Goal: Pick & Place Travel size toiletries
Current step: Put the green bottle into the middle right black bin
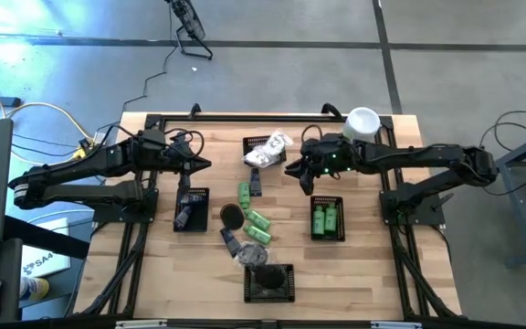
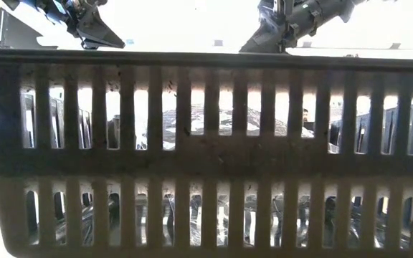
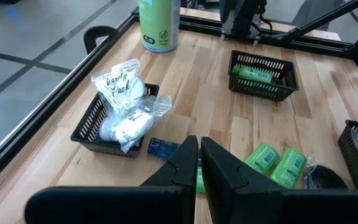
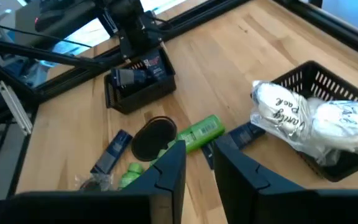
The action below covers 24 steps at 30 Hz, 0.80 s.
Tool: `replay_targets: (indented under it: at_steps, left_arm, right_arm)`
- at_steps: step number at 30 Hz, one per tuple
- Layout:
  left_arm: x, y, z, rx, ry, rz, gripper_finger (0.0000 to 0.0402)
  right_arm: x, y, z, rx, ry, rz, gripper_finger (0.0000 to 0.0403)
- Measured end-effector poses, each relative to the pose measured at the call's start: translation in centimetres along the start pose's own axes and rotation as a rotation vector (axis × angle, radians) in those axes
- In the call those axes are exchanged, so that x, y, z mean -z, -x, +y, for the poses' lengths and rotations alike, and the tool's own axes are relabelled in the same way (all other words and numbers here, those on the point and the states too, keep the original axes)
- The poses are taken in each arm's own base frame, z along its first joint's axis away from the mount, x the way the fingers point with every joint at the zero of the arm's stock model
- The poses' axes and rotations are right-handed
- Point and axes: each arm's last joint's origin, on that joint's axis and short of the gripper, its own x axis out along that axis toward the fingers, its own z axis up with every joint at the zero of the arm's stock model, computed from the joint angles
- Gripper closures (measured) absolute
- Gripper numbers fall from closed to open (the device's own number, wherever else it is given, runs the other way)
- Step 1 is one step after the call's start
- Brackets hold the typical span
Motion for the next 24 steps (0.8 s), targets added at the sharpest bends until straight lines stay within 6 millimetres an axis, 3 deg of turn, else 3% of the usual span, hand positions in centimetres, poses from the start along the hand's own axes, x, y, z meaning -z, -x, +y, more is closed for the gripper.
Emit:
replay_targets:
  at_steps: [13, 24]
  left_arm:
    - [0.0, 0.0, 0.0, 0.001, 0.000, 0.000, 0.0384]
    - [0.0, 0.0, 0.0, 0.004, 0.000, 0.001, 0.0384]
  right_arm:
    - [0.7, -0.2, 1.4, 0.060, 0.146, -0.029, 0.0395]
    - [3.6, -1.2, 1.1, -0.063, 0.275, -0.094, 0.0398]
